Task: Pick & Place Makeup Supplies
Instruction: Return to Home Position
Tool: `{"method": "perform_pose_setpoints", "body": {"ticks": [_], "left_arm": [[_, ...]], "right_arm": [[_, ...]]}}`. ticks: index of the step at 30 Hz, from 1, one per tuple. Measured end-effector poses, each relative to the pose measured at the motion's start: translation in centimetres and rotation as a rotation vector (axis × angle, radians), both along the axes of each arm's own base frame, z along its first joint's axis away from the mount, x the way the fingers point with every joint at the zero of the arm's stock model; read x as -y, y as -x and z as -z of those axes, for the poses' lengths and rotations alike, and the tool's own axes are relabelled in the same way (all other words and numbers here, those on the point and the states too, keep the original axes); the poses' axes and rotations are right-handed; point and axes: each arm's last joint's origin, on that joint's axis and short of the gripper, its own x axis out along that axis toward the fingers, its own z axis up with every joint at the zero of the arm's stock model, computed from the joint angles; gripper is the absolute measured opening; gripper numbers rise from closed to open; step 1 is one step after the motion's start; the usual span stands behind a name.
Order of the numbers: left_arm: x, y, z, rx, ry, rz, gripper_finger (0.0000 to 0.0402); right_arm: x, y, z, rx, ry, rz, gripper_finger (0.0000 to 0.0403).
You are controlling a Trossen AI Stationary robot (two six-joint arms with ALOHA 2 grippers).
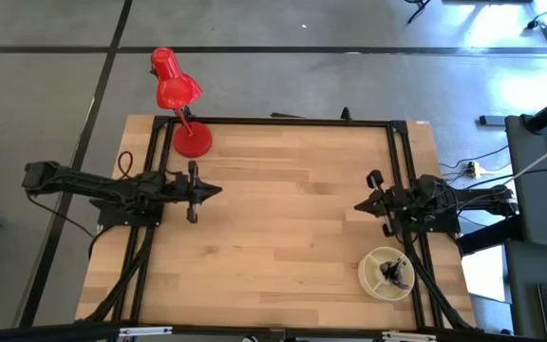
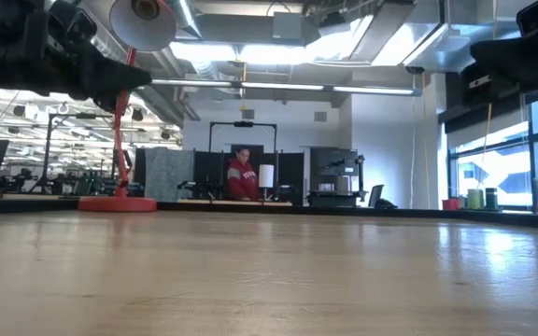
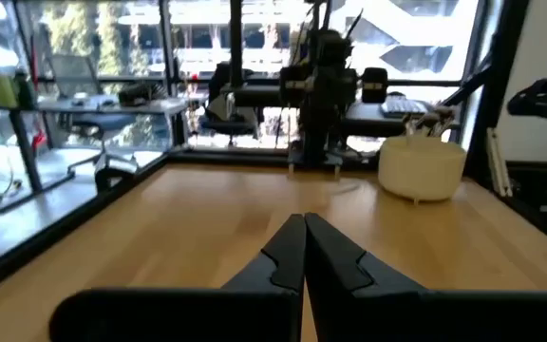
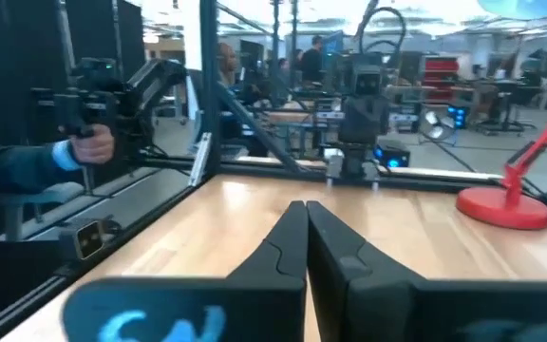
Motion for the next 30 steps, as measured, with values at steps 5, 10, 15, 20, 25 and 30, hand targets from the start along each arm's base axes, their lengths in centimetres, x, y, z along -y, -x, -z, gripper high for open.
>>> {"method": "perform_pose_setpoints", "body": {"ticks": [5,10,15,20,25,30], "left_arm": [[0.4,-0.1,-0.6,0.055,-0.053,0.062,0.0002],[0.4,0.5,-0.8,0.067,-0.048,0.067,0.0002],[0.4,1.6,-0.6,0.047,-0.028,0.070,0.0002],[0.4,2.5,-0.5,0.043,-0.027,0.068,0.0002],[0.3,3.3,-0.1,0.016,-0.024,0.069,0.0002],[0.4,3.4,0.1,0.001,-0.024,0.092,0.0002]], "right_arm": [[0.0,0.0,0.0,0.002,0.002,-0.008,0.0002],[0.0,0.0,0.0,-0.002,0.002,-0.009,0.0002],[0.0,0.0,0.3,-0.033,0.005,-0.010,0.0002],[0.0,0.0,0.3,-0.033,0.006,-0.010,0.0002],[-0.1,0.0,0.3,-0.031,0.012,-0.020,0.0002],[0.0,0.0,0.3,-0.023,0.030,-0.001,0.0002]]}}
